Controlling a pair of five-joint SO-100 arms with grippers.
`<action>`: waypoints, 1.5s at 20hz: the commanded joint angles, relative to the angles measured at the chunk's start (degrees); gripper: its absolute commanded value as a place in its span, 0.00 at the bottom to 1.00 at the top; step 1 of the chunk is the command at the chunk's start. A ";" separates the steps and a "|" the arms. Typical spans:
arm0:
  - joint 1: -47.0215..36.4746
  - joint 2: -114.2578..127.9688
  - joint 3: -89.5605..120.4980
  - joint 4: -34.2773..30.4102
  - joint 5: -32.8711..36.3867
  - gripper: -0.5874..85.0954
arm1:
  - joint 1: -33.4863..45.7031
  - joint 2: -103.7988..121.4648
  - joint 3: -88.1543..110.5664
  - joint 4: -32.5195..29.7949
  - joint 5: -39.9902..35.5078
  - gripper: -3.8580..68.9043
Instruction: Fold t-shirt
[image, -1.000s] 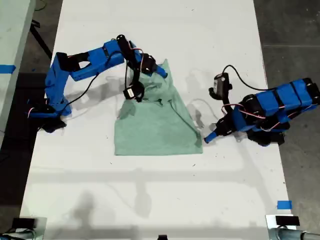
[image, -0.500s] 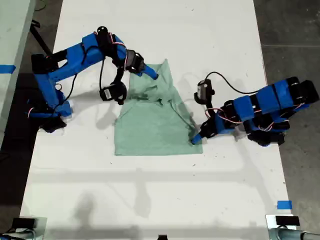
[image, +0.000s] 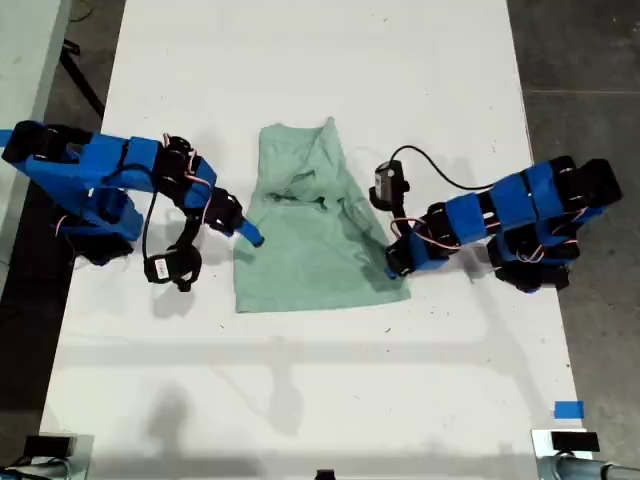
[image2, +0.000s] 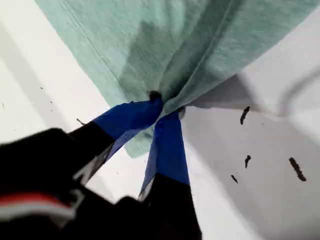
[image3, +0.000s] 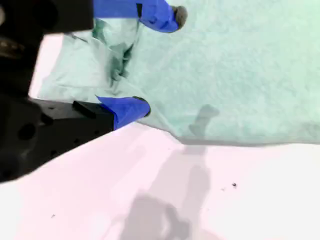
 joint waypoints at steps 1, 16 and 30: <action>8.00 -2.11 0.53 -2.99 -8.44 0.34 | -0.35 -0.62 -12.39 5.63 -1.23 0.05; 15.12 -8.17 8.79 -14.77 -19.69 0.34 | 0.53 -37.71 -62.40 9.40 -4.31 0.50; 11.34 -11.07 9.67 -16.52 -23.29 0.01 | 4.22 -17.05 -52.12 25.84 -4.04 0.35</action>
